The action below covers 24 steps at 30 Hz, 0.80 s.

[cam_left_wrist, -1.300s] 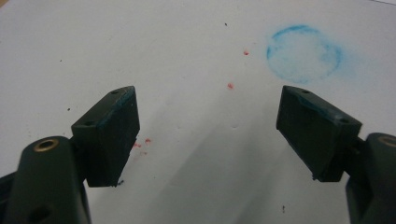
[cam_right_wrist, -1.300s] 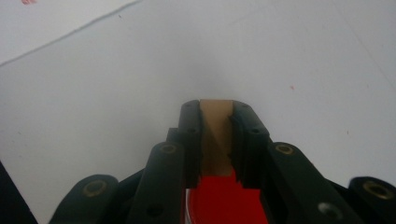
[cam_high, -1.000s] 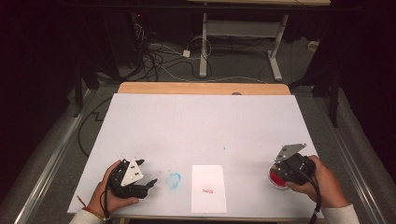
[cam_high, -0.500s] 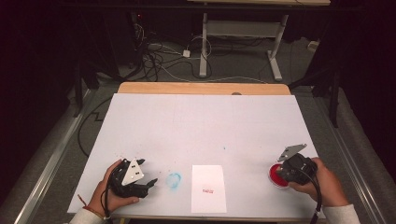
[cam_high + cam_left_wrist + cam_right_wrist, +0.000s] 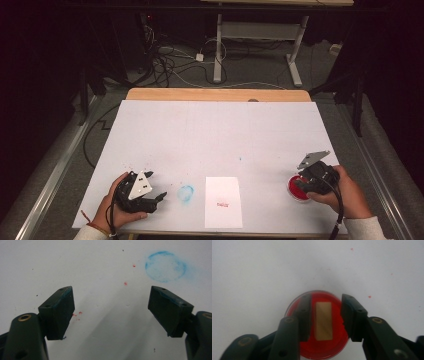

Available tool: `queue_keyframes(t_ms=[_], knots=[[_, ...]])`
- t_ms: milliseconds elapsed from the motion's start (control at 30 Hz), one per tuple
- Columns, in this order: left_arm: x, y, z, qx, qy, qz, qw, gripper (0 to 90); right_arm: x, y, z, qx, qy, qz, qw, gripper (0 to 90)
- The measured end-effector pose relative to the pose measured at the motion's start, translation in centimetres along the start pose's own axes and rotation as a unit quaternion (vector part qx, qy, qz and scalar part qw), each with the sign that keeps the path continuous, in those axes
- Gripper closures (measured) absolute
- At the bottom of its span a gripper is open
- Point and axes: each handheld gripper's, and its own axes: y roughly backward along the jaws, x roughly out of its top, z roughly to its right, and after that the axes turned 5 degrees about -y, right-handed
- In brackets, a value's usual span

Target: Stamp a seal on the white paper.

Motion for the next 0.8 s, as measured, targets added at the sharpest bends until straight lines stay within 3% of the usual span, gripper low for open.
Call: queue_keyframes(t_ms=[167, 333, 500, 667, 800], knots=[[0.0, 0.0, 0.0, 0.001, 0.0, 0.0, 1.0, 20.6, 0.4, 0.9, -0.3, -0.01, -0.005, 0.045, 0.9989, 49.5], [0.0, 0.1, 0.0, 0.001, 0.0, 0.0, 1.0, 20.6, 0.9, 1.1, -1.0, -0.022, 0.0, 0.101, 0.9946, 43.9], [-0.1, 0.1, -0.1, 0.002, 0.001, 0.0, 1.0, 20.6, 1.1, 1.5, -1.9, -0.021, 0.0, 0.159, 0.9871, 37.3], [0.0, 0.0, -0.1, 0.001, 0.001, 0.002, 1.0, 20.6, 1.2, 1.7, -2.4, -0.042, -0.013, 0.203, 0.9782, 28.1], [0.0, 0.1, -0.2, 0.001, 0.002, 0.005, 1.0, 20.5, 1.3, 1.7, -2.9, -0.049, -0.016, 0.217, 0.9748, 23.7]])
